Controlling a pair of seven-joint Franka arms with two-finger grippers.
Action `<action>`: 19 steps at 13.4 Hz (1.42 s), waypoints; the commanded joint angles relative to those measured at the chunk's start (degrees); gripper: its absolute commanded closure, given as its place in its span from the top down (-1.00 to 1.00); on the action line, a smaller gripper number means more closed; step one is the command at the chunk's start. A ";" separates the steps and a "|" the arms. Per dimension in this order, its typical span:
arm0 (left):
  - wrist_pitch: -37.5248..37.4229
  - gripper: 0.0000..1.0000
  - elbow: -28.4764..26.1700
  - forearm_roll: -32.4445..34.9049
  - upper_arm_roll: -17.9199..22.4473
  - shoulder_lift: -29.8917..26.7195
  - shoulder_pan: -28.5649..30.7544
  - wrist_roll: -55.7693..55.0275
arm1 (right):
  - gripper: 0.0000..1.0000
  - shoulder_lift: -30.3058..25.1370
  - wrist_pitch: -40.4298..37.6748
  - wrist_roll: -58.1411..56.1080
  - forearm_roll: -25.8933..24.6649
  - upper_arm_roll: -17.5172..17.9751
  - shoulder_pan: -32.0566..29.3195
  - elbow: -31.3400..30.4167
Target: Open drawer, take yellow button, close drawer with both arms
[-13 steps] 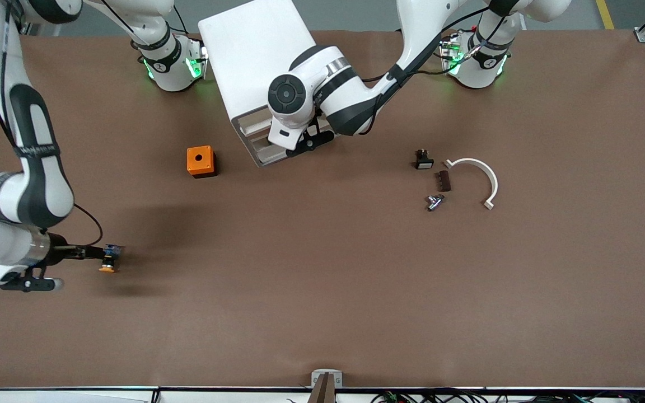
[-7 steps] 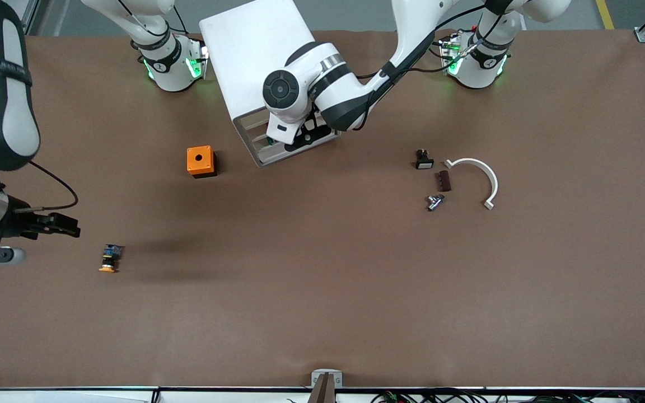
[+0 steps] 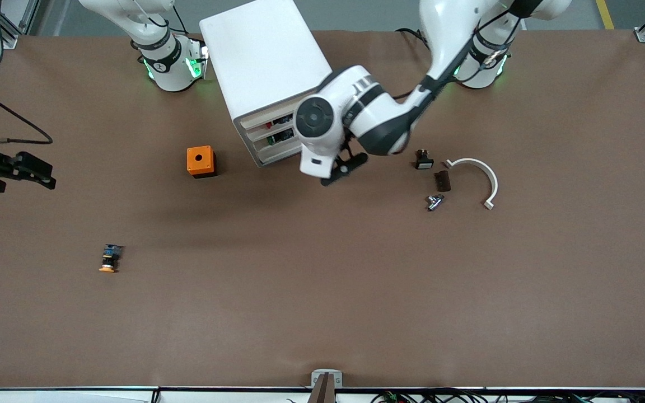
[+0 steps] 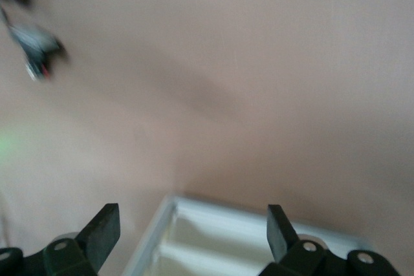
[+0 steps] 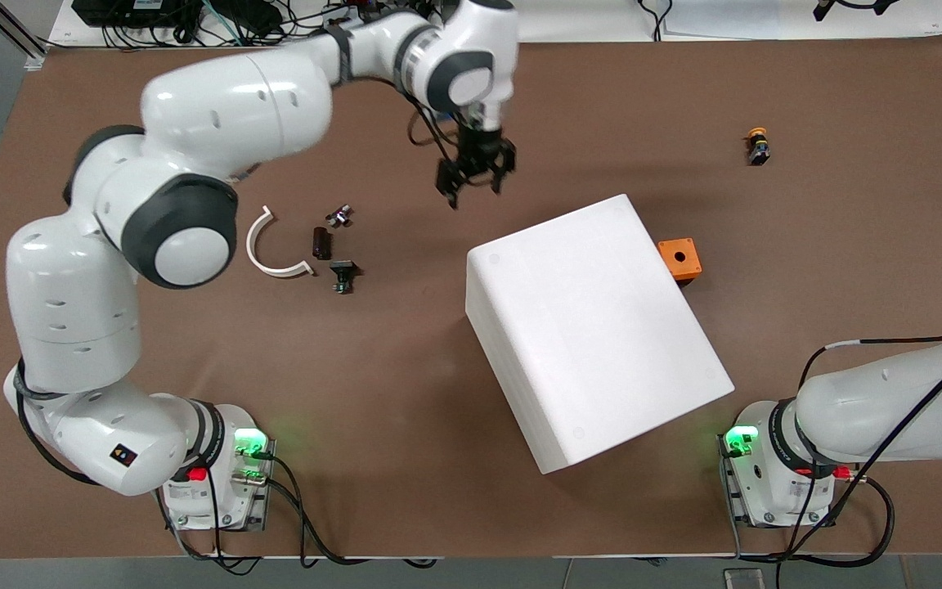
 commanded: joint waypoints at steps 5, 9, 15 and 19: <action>-1.32 0.99 -0.77 4.14 -0.39 -6.19 15.75 13.25 | 1.00 -4.88 -1.29 15.73 0.59 0.07 1.31 -3.31; -1.32 0.99 -0.77 7.04 -0.48 -9.78 20.85 24.42 | 1.00 -5.07 -1.12 15.49 1.20 0.16 0.00 -4.20; -5.79 0.99 -0.94 6.43 -0.83 -16.46 30.87 43.75 | 1.00 -5.07 -0.94 15.49 1.29 0.16 0.26 -4.03; -7.20 0.99 -1.03 5.99 -0.92 -19.54 35.01 51.58 | 1.00 -5.07 -0.94 15.49 1.29 0.24 0.61 -3.68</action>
